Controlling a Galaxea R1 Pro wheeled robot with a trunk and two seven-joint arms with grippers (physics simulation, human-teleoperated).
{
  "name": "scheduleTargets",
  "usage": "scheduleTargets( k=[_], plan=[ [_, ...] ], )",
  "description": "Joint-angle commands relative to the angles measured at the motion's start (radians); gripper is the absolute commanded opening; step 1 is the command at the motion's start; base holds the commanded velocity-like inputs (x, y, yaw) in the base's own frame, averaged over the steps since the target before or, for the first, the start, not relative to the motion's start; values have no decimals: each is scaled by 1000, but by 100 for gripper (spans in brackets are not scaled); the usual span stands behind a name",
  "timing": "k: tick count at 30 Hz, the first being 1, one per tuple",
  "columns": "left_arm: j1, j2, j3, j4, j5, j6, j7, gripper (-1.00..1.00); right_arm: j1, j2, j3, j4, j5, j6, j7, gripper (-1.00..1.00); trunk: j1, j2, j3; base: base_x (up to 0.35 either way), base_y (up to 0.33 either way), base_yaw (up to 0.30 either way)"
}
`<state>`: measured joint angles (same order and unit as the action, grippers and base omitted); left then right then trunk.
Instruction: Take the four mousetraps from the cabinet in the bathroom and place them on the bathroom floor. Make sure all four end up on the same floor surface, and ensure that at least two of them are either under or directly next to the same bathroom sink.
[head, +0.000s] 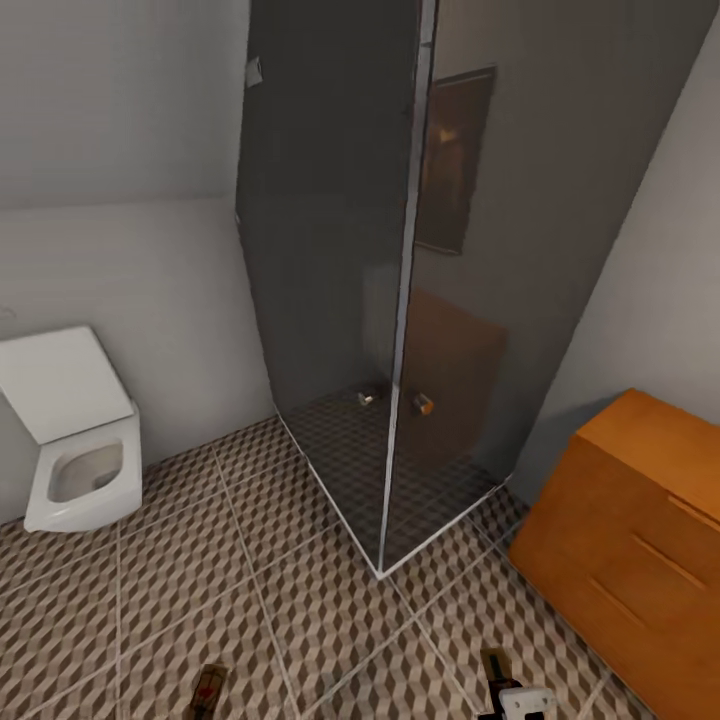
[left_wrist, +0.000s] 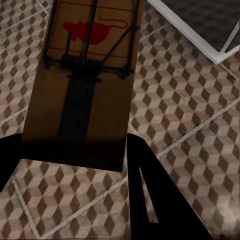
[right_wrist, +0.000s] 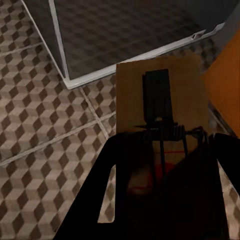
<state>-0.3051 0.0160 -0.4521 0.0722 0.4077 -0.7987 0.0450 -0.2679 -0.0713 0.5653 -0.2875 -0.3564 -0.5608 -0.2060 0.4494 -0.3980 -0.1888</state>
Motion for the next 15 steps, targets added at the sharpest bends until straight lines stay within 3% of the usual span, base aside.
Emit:
scheduleTargets(
  k=[1, 6, 15],
  plan=[
    [-2, -1, -8, 3, -3, -4, 10, -100, -1, -1, 8, -1, -6, -2, -6, -100, 1, -2, -2, 0, 281, 287],
    [-1, -1, -8, 3, -3, -4, 10, -100, -1, -1, 8, -1, -6, -2, -6, -100, 1, -2, -2, 0, 199, 287],
    [-2, -1, -8, 3, -3, -4, 10, -100, -1, -1, 8, -1, -6, -2, -6, -100, 1, -2, -2, 0, 17, 287]
  ],
)
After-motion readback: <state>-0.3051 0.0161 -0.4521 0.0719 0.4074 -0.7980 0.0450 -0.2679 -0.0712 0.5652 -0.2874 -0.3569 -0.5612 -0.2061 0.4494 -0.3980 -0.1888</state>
